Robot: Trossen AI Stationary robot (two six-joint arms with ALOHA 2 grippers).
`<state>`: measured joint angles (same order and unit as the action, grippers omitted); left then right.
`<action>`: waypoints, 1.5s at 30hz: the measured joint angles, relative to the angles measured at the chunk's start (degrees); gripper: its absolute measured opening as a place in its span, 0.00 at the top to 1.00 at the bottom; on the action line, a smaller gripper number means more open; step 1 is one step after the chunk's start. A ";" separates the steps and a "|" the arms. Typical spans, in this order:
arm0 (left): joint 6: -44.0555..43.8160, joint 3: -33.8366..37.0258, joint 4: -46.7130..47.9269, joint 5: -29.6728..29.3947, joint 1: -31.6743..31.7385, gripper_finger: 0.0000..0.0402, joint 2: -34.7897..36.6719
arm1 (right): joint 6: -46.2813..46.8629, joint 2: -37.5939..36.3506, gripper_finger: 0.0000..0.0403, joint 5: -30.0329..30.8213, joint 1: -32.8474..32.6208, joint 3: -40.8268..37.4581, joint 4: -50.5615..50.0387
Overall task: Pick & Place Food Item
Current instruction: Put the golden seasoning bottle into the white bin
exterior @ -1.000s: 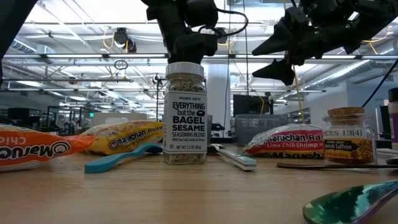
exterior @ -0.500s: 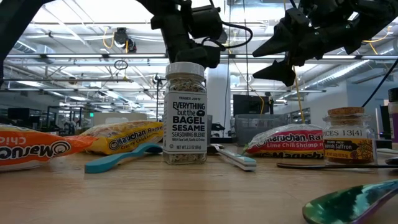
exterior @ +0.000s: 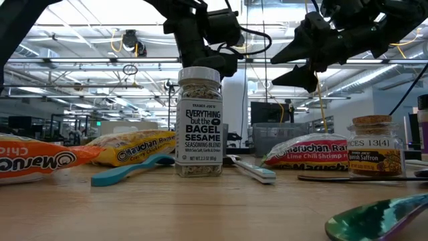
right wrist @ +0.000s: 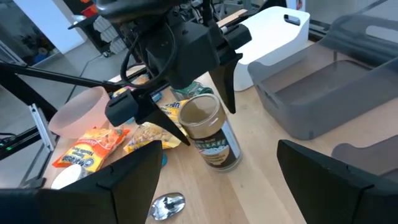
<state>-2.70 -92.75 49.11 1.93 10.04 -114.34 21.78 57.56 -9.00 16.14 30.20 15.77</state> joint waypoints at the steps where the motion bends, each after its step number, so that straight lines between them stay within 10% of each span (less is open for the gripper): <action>1: 0.04 0.00 -0.11 -0.01 0.00 0.11 -0.20 | -0.02 0.00 0.22 0.03 0.00 0.00 -0.02; 27: 3.54 -2.09 5.24 4.47 0.04 0.31 -0.57 | -0.59 0.00 0.22 0.03 0.00 0.00 -2.44; 45: 9.26 -32.05 40.80 4.23 4.33 0.31 -0.11 | 1.43 0.00 0.22 -0.19 0.00 0.00 -2.80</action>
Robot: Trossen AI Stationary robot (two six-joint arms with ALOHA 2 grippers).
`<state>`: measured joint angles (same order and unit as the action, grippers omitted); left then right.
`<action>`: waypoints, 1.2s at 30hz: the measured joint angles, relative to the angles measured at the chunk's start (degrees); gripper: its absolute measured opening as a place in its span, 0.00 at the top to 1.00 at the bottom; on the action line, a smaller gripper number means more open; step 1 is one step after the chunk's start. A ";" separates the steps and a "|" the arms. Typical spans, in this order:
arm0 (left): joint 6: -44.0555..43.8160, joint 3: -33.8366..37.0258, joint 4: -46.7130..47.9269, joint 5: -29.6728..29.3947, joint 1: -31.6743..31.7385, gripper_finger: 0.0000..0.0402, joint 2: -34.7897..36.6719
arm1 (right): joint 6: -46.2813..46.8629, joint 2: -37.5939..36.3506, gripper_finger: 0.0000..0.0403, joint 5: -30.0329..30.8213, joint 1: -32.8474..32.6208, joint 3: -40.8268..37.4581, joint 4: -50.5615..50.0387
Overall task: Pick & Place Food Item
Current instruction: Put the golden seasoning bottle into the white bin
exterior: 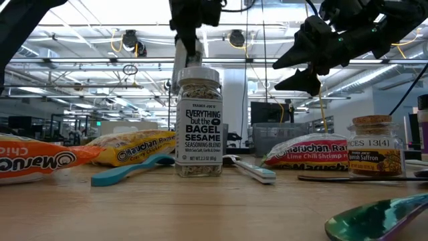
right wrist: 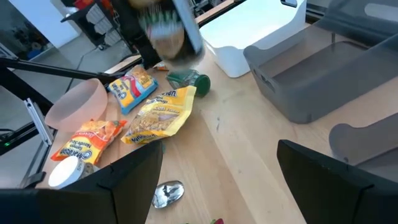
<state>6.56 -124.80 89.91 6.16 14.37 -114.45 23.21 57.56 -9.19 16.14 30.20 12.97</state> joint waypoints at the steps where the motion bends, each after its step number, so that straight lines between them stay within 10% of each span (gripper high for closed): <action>1: -0.19 -1.39 0.35 -0.19 0.53 0.31 0.02 | 0.10 0.02 0.22 0.00 0.00 0.00 0.00; 23: -7.59 -2.07 0.04 -8.20 17.41 0.31 22.54 | 3.63 0.00 0.22 -0.04 -0.10 0.00 0.04; 36: -15.25 23.81 -0.57 -9.24 17.25 0.31 39.02 | 4.63 0.00 0.22 0.12 -0.11 0.00 0.04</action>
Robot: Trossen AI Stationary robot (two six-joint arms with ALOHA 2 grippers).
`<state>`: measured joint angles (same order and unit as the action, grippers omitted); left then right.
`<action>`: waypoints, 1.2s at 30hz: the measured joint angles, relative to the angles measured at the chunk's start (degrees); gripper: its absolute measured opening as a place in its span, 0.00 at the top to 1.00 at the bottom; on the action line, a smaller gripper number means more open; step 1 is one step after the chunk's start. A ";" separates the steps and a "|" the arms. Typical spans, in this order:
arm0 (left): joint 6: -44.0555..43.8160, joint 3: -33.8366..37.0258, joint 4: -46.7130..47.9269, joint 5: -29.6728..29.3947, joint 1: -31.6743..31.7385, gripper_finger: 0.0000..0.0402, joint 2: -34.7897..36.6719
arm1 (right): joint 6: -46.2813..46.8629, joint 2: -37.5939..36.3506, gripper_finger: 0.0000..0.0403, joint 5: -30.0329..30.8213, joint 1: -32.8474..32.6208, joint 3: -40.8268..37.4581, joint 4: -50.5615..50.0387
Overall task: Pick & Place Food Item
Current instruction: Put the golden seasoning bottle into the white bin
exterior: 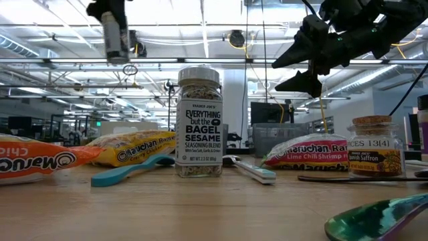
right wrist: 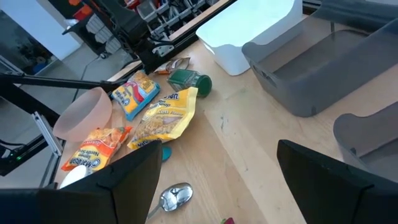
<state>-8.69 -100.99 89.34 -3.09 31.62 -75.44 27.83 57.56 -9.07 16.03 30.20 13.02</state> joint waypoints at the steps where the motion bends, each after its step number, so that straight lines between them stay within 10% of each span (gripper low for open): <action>1: -0.84 2.09 -0.54 0.04 -0.64 0.31 1.03 | 0.00 0.00 0.22 0.11 0.03 0.00 0.00; 11: -4.17 12.80 -2.66 4.17 -8.55 0.31 3.96 | 1.05 0.00 0.22 1.59 0.09 0.00 0.00; 36: 8.97 13.27 -14.49 15.79 -14.98 0.31 -16.36 | 0.04 0.00 0.22 1.83 0.09 0.00 0.41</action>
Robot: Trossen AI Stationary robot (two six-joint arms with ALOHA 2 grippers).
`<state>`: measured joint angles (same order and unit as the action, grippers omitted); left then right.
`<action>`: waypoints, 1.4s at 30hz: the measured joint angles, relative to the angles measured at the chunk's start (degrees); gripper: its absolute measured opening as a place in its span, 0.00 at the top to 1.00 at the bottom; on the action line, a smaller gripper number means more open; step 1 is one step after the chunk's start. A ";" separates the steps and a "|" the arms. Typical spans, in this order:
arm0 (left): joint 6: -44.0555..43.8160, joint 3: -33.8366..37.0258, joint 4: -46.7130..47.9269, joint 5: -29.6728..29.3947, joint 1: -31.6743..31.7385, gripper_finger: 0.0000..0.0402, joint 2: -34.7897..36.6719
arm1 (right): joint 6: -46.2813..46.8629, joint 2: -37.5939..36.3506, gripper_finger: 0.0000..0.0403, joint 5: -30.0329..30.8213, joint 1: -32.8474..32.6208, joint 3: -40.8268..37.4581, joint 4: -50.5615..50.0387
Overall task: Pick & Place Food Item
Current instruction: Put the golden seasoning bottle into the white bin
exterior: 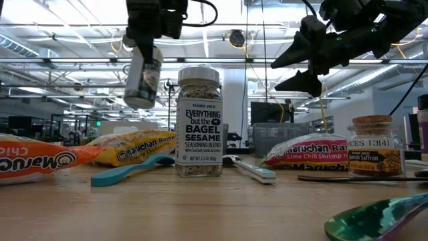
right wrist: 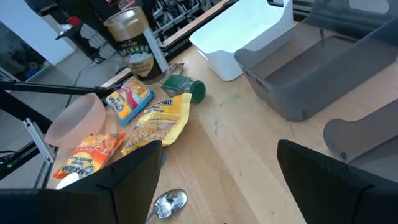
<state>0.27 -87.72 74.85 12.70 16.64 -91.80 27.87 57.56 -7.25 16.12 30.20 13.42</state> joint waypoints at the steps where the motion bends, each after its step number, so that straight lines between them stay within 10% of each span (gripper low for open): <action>1: 0.07 -0.28 -0.43 -0.07 0.42 0.31 -0.01 | -0.06 0.00 0.22 0.01 0.01 0.00 -0.02; 22: 7.23 -20.31 7.92 -10.90 16.85 0.31 -9.41 | -0.91 0.00 0.22 0.26 0.02 0.00 0.00; 42: -3.21 -17.39 4.13 -14.50 30.10 0.31 -13.47 | -0.52 0.00 0.22 1.73 0.02 0.00 -0.03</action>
<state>-2.94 -105.12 78.98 -1.80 46.74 -105.27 27.35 57.56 -5.52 16.14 30.20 13.39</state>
